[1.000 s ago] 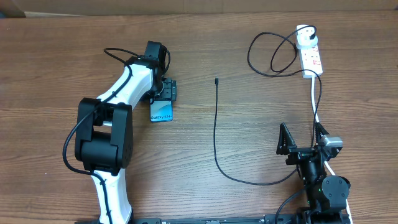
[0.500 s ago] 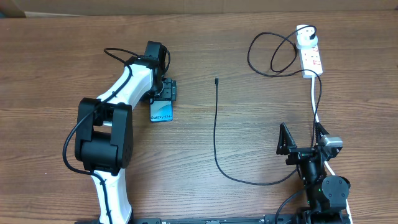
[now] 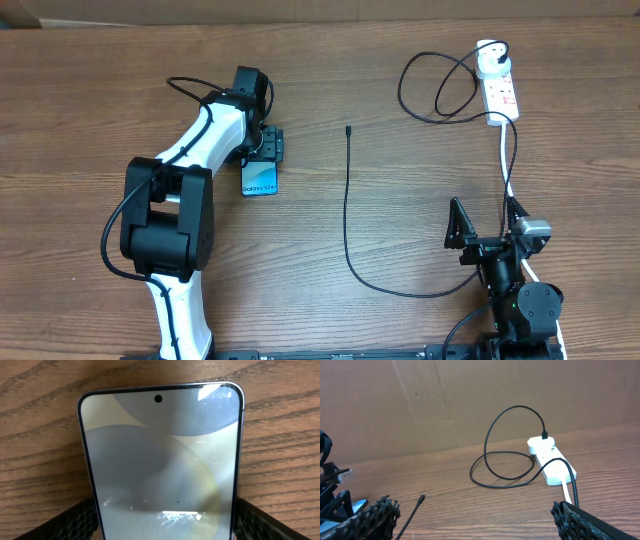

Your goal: Plug charger to phone and switch on socket

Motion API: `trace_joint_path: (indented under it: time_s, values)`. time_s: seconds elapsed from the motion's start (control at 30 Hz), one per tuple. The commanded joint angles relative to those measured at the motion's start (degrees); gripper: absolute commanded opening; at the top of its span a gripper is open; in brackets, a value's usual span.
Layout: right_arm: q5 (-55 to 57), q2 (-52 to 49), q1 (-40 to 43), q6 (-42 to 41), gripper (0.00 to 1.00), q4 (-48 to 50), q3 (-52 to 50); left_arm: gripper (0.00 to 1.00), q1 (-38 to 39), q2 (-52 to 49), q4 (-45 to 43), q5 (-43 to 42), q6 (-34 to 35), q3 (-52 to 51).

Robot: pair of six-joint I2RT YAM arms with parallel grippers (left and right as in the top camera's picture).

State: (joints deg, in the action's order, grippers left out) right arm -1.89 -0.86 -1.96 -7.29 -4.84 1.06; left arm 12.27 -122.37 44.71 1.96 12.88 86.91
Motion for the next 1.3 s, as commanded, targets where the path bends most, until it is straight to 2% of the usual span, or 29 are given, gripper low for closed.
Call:
trace_joint_path:
  time_s: [0.0,1.03,1.27]
  values:
    - [0.3,0.2,-0.3,-0.1,1.00,0.2,-0.6,0.81,-0.3,-1.3,0.6,-0.5,-1.3,-2.0]
    - [0.3,0.2,-0.3,-0.1,1.00,0.2,-0.6,0.82,-0.3,-1.3,1.0,-3.7,-1.1,-2.0]
    - [0.3,0.2,-0.3,-0.1,1.00,0.2,-0.6,0.77,-0.3,-1.3,1.8,-4.9,-0.6,-2.0]
